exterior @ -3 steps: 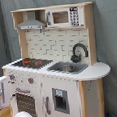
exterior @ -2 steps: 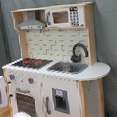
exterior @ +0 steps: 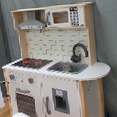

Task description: Play with the kitchen

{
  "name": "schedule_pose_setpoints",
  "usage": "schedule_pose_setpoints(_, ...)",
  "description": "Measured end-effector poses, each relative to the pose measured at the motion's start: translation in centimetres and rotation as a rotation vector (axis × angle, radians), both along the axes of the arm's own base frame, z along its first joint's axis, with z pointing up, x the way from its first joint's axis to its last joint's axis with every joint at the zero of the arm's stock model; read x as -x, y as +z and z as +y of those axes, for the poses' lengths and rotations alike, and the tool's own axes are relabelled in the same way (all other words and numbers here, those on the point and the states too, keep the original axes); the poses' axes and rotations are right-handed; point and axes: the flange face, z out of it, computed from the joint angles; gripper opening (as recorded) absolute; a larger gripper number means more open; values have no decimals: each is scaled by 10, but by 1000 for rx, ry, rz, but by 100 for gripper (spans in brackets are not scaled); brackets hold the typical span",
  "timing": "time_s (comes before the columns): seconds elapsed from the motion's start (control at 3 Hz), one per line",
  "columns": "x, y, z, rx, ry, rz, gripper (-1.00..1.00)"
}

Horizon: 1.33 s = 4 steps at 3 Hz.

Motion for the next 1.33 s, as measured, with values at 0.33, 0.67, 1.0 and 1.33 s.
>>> schedule_pose_setpoints(0.33, 11, 3, 1, 96, -3, 24, 100)
schedule_pose_setpoints(0.67, 20, 7, 1, 200, -6, 49, 100)
schedule_pose_setpoints(1.0, 27, 15, 3, 318, -1, 77, 100)
schedule_pose_setpoints(1.33, 34, 25, 5, 434, 8, 105, 100)
